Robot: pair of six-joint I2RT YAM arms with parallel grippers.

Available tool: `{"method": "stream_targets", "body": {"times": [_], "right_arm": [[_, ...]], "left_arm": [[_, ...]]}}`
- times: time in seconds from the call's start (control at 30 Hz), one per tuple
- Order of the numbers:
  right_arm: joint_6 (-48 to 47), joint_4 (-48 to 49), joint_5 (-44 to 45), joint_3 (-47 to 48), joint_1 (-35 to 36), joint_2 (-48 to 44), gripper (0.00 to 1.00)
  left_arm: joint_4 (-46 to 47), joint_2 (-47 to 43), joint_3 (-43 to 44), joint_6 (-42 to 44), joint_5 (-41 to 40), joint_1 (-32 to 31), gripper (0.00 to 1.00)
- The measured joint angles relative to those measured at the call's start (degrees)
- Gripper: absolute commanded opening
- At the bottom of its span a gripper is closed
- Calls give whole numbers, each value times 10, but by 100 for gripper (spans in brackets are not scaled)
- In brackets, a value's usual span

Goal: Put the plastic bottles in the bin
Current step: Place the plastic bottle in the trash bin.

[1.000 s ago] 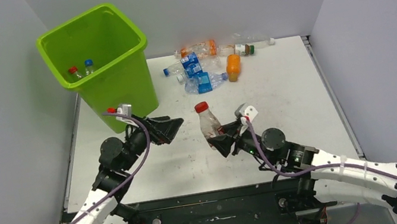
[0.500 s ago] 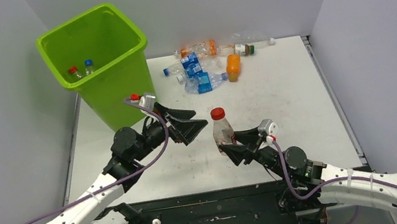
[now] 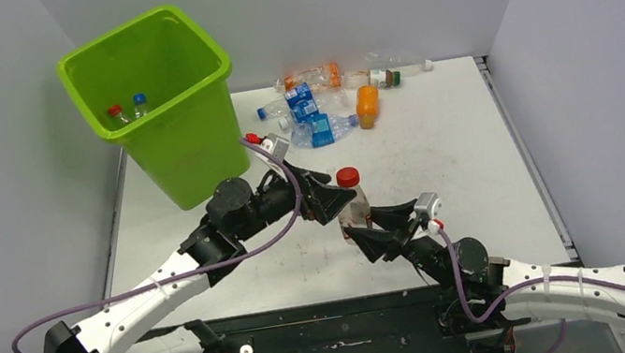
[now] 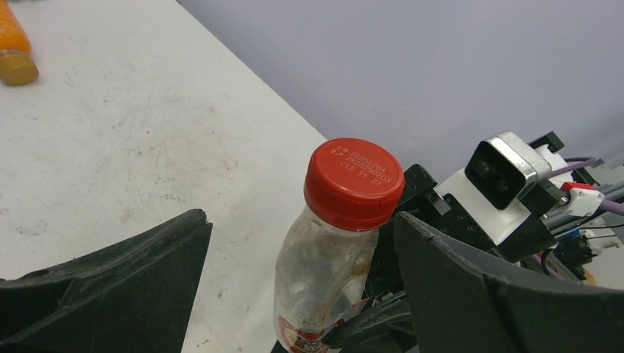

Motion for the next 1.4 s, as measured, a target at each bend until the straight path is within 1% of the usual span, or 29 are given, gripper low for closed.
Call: {"method": "stream_targets", "body": {"times": [0.27,0.47,0.5,0.57,0.7,0.73,0.77,0.8,0.83,0.87,0.9,0.93,1.0,1.07,1.17,1.27,1.33,1.4], "right_arm": [[-7,5,15,-4,9,19,5],[-9,5,19,-4,14,24,5],[-9,5,19,-4,14,24,5],[-9,5,19,-4,16,24,5],[-9,5,22,-5,21,26,7],[-9,4,24,-5,21,28,10],[-9,5,25,-5,21,30,16],[-9,5,27,-5,22,30,27],[-8,5,28,-5,22,30,41],[-8,4,28,-5,22,30,57],[-7,0,28,-4,23,30,72],[-4,-8,30,-2,23,30,94],[9,-43,31,15,24,30,90],[16,-116,30,59,26,35,90],[36,-219,33,148,28,49,90],[65,-310,35,243,28,64,90],[79,-362,37,300,28,76,90],[85,-399,37,336,28,82,90]], "left_arm": [[-29,22,7,3,-2,-11,86],[-30,30,20,3,-2,-16,84],[-30,31,22,3,-2,-17,78],[-30,33,25,6,-2,-18,62],[-30,39,32,13,2,-22,38],[-30,40,34,15,5,-23,31],[-30,41,35,19,4,-26,22],[-30,41,35,24,5,-26,14],[-30,41,35,27,5,-26,7],[-29,42,35,28,6,-27,0],[-30,42,35,30,7,-28,0],[-31,42,35,32,7,-28,0],[-33,42,35,41,4,-29,0],[-42,40,36,57,-5,-29,0],[-79,25,46,106,-33,-29,0],[-124,-7,73,203,-80,-30,0],[-131,-41,85,274,-110,-30,0],[-128,-81,89,347,-130,-30,0]]}}
